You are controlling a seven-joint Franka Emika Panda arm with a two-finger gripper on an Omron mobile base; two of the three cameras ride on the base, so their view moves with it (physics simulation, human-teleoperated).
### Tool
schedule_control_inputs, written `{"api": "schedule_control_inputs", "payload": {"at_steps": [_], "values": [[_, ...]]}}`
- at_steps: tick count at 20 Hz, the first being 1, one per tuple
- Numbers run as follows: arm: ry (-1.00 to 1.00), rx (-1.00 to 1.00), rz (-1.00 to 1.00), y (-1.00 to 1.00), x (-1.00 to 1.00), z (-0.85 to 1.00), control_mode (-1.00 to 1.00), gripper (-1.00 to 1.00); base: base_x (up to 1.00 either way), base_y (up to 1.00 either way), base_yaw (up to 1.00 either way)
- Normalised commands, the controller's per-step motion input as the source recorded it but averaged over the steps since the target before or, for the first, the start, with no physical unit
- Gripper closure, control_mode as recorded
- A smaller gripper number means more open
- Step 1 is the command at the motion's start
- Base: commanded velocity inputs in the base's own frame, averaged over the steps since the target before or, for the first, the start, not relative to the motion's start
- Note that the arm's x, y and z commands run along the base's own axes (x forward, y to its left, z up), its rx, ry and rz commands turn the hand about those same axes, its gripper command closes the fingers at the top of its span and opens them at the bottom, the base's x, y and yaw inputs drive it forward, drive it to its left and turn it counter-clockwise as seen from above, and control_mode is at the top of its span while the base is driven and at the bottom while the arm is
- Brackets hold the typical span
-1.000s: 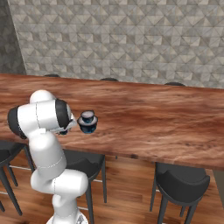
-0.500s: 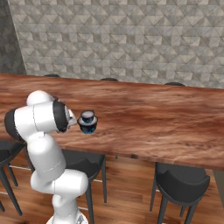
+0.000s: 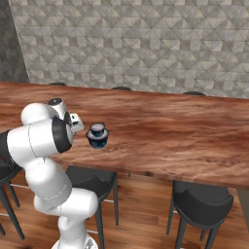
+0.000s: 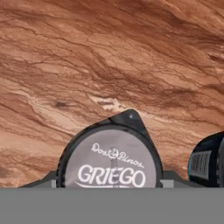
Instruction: Stack the yogurt containers by placing the smaller containers on top of the larger containers.
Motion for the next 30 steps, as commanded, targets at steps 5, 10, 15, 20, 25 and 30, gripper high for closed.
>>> {"api": "schedule_control_inputs", "payload": {"at_steps": [5,10,15,20,25,30], "values": [[0.0,0.0,-0.01,0.0,-0.11,0.42,-1.0,1.0,0.0,0.0,0.0],[0.0,0.0,-0.01,0.0,-0.03,0.47,-1.0,1.0,0.0,0.0,0.0],[0.0,0.0,0.0,0.0,-0.14,0.39,-1.0,1.0,0.0,0.0,0.0],[0.0,0.0,0.0,0.0,-0.11,0.34,-1.0,1.0,0.0,0.0,0.0],[0.0,0.0,0.0,-0.01,-0.03,0.33,-1.0,1.0,0.0,0.0,0.0],[0.0,0.0,-0.03,-0.07,0.0,0.26,-1.0,1.0,0.0,0.0,0.0]]}}
